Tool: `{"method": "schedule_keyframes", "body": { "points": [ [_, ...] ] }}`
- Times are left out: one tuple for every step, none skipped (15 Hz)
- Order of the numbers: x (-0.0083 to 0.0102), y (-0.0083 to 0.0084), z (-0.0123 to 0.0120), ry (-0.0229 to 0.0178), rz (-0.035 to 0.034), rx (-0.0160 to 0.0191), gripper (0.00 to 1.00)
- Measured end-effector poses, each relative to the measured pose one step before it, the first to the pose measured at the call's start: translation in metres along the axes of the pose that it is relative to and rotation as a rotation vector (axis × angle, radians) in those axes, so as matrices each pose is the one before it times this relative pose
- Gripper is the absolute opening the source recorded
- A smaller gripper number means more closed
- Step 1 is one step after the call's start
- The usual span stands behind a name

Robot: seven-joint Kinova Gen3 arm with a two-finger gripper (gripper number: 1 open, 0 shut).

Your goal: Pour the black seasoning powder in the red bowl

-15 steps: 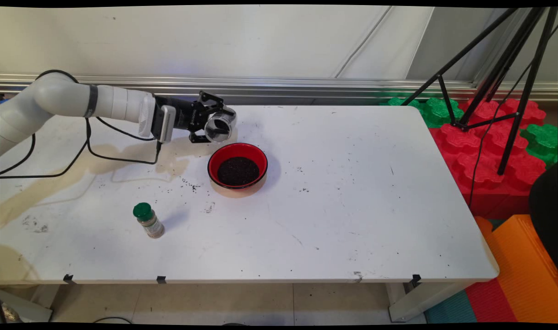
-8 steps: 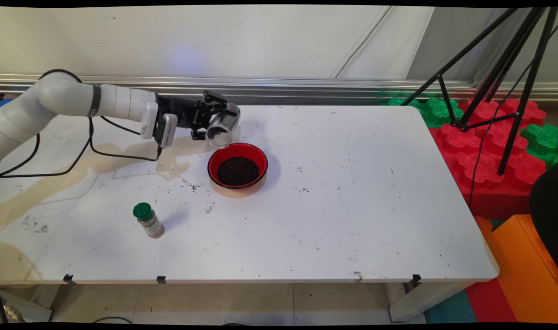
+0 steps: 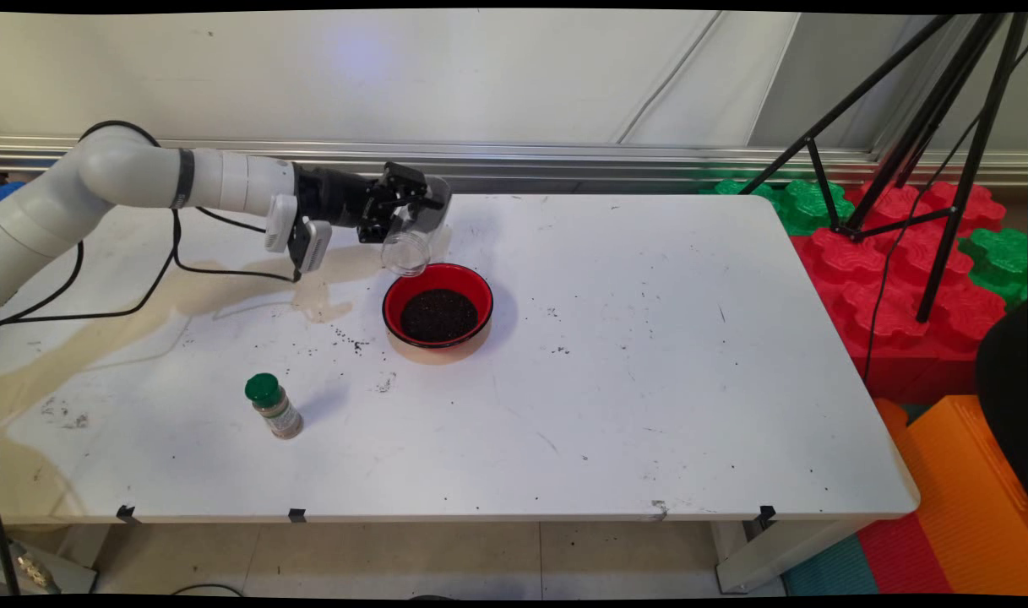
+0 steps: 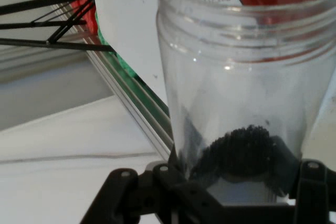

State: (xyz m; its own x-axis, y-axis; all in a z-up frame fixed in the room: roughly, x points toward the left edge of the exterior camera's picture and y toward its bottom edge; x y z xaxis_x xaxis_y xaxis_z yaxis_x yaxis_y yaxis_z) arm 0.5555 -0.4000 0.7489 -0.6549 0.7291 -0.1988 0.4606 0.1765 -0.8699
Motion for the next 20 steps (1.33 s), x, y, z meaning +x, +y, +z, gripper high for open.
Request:
{"method": "schedule_keyframes", "body": {
  "points": [
    [-0.00075,-0.00190,0.00073,-0.00249,0.03069,0.00367,0.00],
    [-0.00047,-0.00123,0.00048,-0.00153,0.01945,0.00246,0.00],
    [-0.00068,-0.00208,0.00078,-0.00201,0.03151,0.00407,0.00],
    [-0.00047,-0.00130,0.00037,-0.00130,0.01992,0.00283,0.00],
    [-0.00045,-0.00187,0.00037,-0.00188,0.03045,0.00425,0.00],
    [-0.00047,-0.00260,0.00057,-0.00150,0.03844,0.00622,0.00],
    [-0.00035,-0.00226,0.00040,-0.00133,0.03213,0.00547,0.00],
    [-0.00013,-0.00156,0.00027,-0.00046,0.02165,0.00394,0.00],
    [-0.00004,-0.00121,0.00023,-0.00015,0.01663,0.00307,0.00],
    [-0.00005,-0.00182,0.00030,-0.00052,0.02482,0.00457,0.00],
    [-0.00007,-0.00116,0.00024,-0.00035,0.01571,0.00297,0.00],
    [-0.00008,-0.00191,0.00060,-0.00043,0.02709,0.00533,0.00],
    [-0.00009,-0.00154,0.00050,-0.00040,0.02240,0.00453,0.00],
    [0.00001,-0.00181,0.00060,-0.00016,0.02580,0.00546,0.00],
    [0.00021,-0.00195,0.00088,0.00035,0.02416,0.00578,0.00],
    [0.00014,-0.00159,0.00068,-0.00018,0.01918,0.00453,0.00],
    [0.00020,-0.00181,0.00079,-0.00018,0.02054,0.00536,0.00],
    [0.00027,-0.00161,0.00077,0.00025,0.01667,0.00478,0.00],
    [0.00020,-0.00103,0.00051,0.00021,0.01089,0.00313,0.00],
    [0.00036,-0.00151,0.00064,0.00035,0.01525,0.00443,0.00]
  ]
}}
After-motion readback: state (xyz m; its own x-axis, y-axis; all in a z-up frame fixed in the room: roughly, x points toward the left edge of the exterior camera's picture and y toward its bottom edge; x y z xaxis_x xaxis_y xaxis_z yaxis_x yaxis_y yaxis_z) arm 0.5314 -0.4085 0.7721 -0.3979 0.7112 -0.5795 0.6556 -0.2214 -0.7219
